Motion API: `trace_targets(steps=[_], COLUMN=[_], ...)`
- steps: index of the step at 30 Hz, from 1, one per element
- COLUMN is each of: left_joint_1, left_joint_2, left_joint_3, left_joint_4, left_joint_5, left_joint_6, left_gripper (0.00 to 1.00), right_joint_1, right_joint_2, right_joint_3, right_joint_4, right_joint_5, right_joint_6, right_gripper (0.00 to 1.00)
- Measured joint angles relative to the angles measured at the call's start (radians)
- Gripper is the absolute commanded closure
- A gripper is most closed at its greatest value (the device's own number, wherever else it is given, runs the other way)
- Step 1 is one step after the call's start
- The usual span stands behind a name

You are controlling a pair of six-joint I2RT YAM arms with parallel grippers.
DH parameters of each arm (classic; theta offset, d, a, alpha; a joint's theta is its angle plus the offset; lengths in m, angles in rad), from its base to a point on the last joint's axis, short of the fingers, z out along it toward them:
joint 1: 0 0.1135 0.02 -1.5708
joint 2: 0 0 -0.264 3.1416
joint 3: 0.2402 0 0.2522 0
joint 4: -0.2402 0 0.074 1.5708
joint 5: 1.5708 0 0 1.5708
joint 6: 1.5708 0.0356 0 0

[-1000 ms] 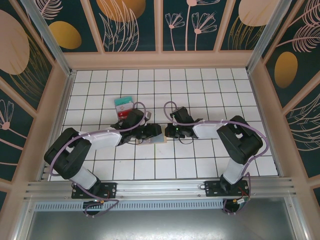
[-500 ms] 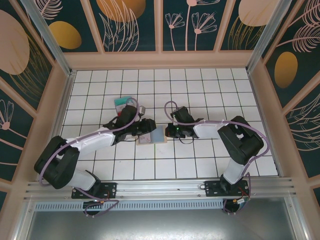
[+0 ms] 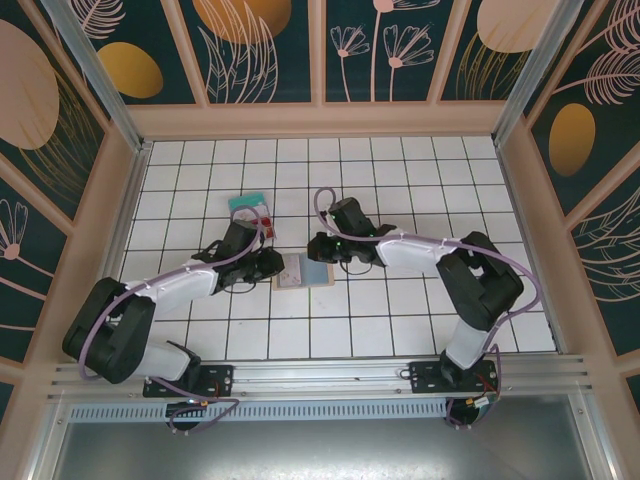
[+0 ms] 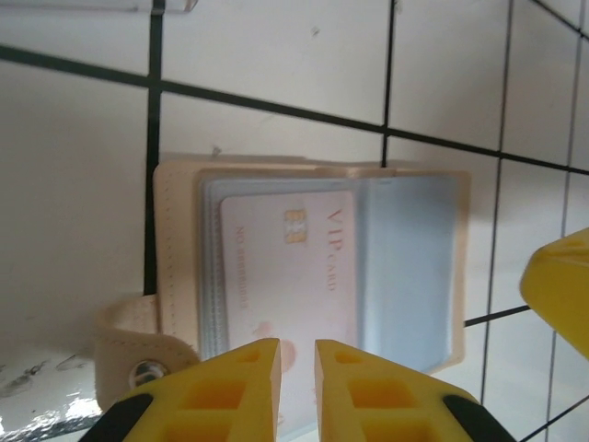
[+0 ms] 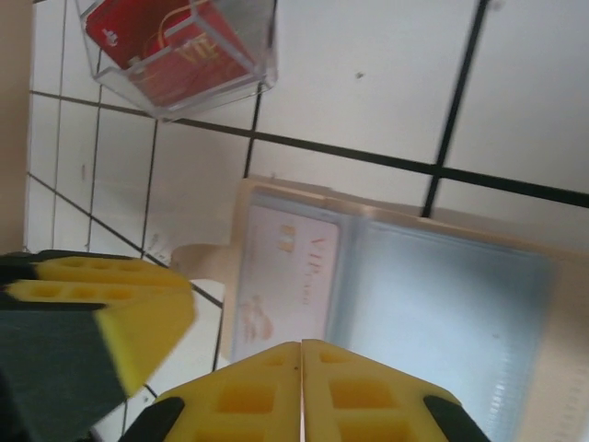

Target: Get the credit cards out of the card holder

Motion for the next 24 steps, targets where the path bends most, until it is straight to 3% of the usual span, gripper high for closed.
trace_targets(steps=[12, 24], left_joint_1=[0.001, 0.001], left_joint_2=[0.052, 0.061], left_joint_3=[-0.026, -0.052], left_joint_4=[0.040, 0.069], left_joint_5=[0.024, 0.038], left_joint_6=[0.000, -0.002], left_gripper=[0.83, 0.84], right_joint_1=[0.007, 0.012], right_joint_2=[0.118, 0.166], right_joint_3=[0.021, 0.043], right_joint_4=[0.017, 0.017], right_joint_5=[-0.105, -0.130], right_joint_6=[0.033, 0.036], right_gripper=[0.88, 0.87])
